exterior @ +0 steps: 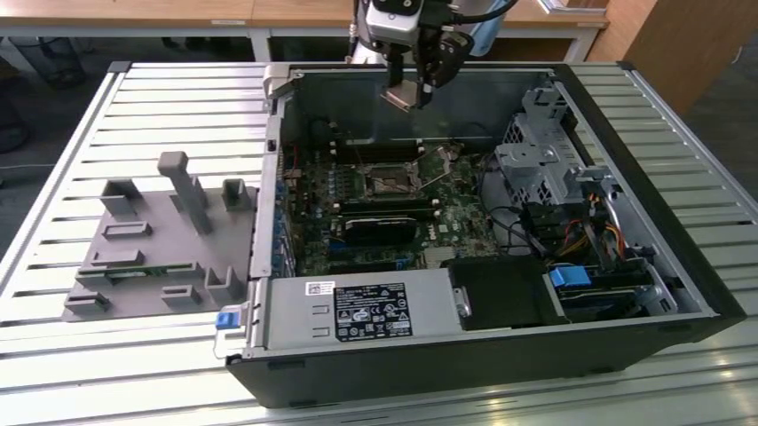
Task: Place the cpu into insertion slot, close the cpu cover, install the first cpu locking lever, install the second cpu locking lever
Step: 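Place the cpu into insertion slot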
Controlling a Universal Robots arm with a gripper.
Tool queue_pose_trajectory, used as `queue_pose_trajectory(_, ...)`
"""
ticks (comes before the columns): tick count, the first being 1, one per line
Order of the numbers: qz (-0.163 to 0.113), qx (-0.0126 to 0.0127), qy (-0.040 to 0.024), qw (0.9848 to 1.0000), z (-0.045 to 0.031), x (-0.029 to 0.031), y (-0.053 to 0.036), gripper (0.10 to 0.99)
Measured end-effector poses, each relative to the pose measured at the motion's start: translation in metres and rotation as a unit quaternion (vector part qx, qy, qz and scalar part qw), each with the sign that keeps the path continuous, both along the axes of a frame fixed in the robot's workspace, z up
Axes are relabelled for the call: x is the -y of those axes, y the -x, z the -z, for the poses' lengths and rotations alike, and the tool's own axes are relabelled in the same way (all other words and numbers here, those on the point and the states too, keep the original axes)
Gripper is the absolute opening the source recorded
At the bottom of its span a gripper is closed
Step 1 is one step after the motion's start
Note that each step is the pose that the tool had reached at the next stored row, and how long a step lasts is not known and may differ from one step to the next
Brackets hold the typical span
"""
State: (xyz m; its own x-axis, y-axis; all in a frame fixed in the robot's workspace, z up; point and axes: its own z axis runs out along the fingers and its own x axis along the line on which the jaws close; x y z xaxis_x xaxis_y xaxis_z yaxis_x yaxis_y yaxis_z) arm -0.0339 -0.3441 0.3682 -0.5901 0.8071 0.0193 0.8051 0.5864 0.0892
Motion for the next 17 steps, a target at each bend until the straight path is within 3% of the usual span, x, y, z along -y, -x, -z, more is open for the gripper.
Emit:
queue_pose_trajectory(10, 0.034, 0.0000, 0.0000, 0.9994, 0.0002, 0.0000, 0.0000, 0.525)
queue_pose_trajectory(17, 0.063, 0.0000, 0.0000, 0.9980, 0.0005, 0.0000, 0.0000, 0.525)
